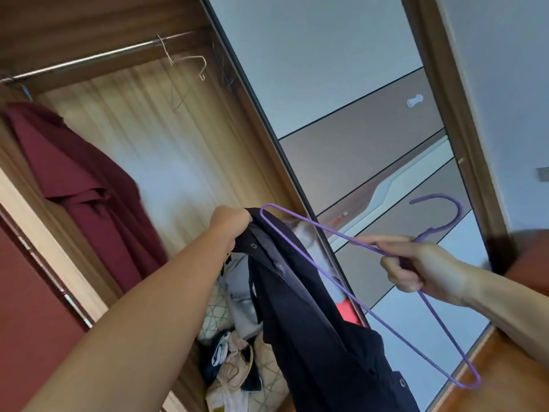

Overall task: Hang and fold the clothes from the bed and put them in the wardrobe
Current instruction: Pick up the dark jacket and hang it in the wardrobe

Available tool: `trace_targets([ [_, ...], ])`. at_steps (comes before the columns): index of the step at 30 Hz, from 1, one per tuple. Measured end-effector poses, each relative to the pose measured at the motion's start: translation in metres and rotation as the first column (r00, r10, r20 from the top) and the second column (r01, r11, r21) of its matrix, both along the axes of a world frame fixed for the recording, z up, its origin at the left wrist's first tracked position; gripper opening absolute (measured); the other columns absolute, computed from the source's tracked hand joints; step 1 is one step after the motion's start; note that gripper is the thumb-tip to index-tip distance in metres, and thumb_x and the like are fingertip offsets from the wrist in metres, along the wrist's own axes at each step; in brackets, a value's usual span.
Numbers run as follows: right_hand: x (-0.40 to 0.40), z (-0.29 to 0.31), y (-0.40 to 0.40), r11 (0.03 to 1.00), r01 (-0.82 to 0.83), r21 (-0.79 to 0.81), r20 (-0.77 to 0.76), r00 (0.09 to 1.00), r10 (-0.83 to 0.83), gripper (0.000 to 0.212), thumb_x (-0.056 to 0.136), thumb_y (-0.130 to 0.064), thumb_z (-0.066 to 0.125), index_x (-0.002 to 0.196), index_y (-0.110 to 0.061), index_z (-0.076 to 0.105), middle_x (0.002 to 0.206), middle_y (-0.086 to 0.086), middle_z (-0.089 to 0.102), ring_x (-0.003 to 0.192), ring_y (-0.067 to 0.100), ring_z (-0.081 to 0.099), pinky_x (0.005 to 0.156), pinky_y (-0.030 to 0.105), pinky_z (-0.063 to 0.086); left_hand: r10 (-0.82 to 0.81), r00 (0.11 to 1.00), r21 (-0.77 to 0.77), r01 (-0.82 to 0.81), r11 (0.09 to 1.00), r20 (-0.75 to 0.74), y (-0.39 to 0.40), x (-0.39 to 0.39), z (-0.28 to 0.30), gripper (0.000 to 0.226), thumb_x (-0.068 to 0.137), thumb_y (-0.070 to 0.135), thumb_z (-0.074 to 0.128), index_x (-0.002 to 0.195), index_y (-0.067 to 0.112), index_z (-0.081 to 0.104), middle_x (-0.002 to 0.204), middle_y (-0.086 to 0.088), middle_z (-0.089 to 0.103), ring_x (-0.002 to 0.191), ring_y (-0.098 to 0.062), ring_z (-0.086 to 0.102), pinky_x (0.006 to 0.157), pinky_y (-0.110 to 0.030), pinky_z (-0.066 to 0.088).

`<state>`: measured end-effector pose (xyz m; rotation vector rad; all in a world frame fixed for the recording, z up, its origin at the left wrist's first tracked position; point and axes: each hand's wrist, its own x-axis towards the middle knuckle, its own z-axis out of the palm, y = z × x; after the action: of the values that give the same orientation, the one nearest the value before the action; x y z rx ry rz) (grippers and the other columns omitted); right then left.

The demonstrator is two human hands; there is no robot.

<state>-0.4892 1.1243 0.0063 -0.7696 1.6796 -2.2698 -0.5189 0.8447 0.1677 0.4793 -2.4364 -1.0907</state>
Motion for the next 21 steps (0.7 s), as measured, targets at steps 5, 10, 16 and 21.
trace_targets([
  [5, 0.01, 0.003, -0.019, 0.96, 0.114, 0.257, -0.192, 0.979, -0.065, 0.037, 0.1, -0.011, 0.043, 0.108, -0.03, 0.073, 0.047, 0.005, 0.026, 0.047, 0.017, 0.02, 0.047, 0.021, 0.023, 0.006, 1.0, 0.003, -0.006, 1.0, 0.0, -0.008, 0.014, 0.014, 0.025, 0.08, 0.008, 0.061, 0.103, 0.0, 0.065, 0.103, -0.022, 0.068, 0.097, -0.036, 0.066, 0.087, -0.046, 0.054],
  [10, 0.011, 0.023, -0.029, 0.946, 0.19, 0.264, -0.244, 0.962, -0.125, 0.029, 0.098, -0.014, 0.05, 0.093, -0.025, 0.077, 0.049, 0.001, 0.027, 0.044, 0.012, 0.023, 0.042, 0.018, 0.021, -0.062, 0.998, -0.18, 0.066, 0.981, 0.028, -0.019, 0.031, 0.02, 0.017, 0.08, 0.008, 0.058, 0.092, 0.002, 0.07, 0.096, -0.019, 0.071, 0.092, -0.033, 0.067, 0.083, -0.043, 0.055],
  [16, -0.001, 0.015, -0.001, 0.932, 0.203, 0.301, -0.134, 0.976, -0.169, 0.024, 0.099, -0.014, 0.05, 0.102, -0.012, 0.074, 0.049, 0.001, 0.027, 0.044, 0.013, 0.021, 0.038, 0.02, 0.019, -0.141, 0.99, -0.274, 0.139, 0.952, 0.014, -0.032, 0.048, 0.024, 0.016, 0.084, 0.008, 0.058, 0.086, 0.006, 0.073, 0.086, -0.011, 0.072, 0.079, -0.025, 0.064, 0.068, -0.03, 0.05],
  [21, 0.027, 0.019, -0.052, 0.829, 0.284, 0.482, -0.354, 0.928, -0.112, 0.024, 0.099, -0.026, 0.051, 0.097, -0.035, 0.074, 0.072, -0.026, 0.068, 0.072, -0.009, 0.061, 0.062, 0.003, 0.043, -0.228, 0.973, -0.311, 0.227, 0.923, 0.033, 0.004, 0.05, 0.021, 0.015, 0.081, 0.007, 0.058, 0.081, -0.002, 0.07, 0.082, -0.018, 0.069, 0.069, -0.024, 0.059, 0.06, -0.027, 0.045],
])
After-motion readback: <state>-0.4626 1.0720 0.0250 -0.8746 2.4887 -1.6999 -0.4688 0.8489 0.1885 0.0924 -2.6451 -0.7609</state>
